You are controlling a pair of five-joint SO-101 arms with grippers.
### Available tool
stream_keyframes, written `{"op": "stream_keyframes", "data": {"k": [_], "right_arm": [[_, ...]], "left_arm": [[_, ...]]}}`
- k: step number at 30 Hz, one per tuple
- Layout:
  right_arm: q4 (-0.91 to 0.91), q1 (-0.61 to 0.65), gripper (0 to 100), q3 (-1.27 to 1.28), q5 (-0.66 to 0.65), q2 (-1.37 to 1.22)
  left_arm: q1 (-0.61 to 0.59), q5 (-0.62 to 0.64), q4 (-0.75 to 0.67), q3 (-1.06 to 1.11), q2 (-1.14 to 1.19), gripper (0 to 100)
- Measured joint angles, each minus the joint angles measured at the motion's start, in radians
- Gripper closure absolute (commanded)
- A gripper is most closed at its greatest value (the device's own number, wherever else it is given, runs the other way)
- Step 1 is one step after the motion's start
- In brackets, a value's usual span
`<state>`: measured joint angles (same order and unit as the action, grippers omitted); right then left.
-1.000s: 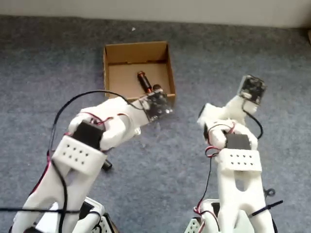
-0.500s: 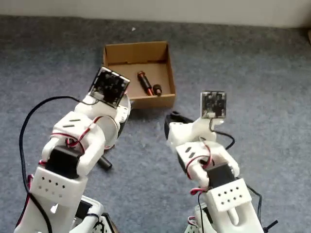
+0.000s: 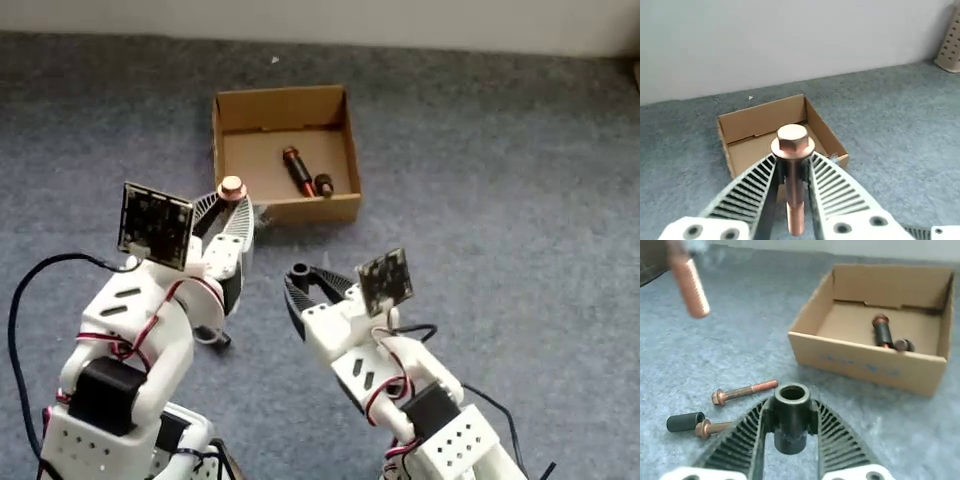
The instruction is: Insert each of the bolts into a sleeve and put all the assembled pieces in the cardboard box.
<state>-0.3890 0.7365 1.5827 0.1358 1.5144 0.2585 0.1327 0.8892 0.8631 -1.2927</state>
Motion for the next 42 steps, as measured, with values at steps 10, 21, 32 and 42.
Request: {"op": "stream_keyframes", "data": {"k": [10, 21, 32, 42], "right_arm": [[0.091, 0.021, 99.4, 0.095, -0.103, 0.284], [0.092, 0.068, 99.4, 0.095, -0.103, 0.292], [0.072, 0.068, 99.4, 0.095, -0.107, 0.292], [0.072, 0.072, 99.4, 0.095, -0.109, 0.292]], "left_arm": [[0.143, 0.018, -0.002, 0.041, -0.011, 99], [0.153, 0.052, -0.072, 0.071, -0.012, 99], [0.155, 0.068, -0.087, 0.044, -0.069, 99], [0.203, 0.069, -0.063, 0.104, -0.238, 99]]}}
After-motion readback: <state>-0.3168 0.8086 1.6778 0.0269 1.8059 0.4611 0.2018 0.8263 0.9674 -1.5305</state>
